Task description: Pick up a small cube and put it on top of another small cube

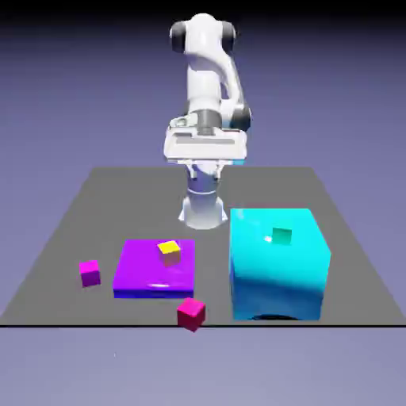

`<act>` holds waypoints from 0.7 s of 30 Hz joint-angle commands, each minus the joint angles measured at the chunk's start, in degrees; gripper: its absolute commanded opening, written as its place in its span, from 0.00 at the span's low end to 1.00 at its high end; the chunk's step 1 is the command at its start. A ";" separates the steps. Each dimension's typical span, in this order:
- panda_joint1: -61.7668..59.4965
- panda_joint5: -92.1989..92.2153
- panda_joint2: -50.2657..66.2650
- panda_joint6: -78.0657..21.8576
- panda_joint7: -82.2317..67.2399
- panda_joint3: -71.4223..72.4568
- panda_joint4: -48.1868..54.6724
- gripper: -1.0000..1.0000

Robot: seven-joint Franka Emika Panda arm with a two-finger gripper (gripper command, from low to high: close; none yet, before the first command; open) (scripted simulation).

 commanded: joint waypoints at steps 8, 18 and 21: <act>-12.99 4.86 13.95 -2.21 19.94 10.53 5.56 0.50; -29.22 10.93 31.38 -4.97 44.86 23.68 12.50 0.50; -34.09 12.75 36.61 -5.80 52.33 27.63 14.58 0.50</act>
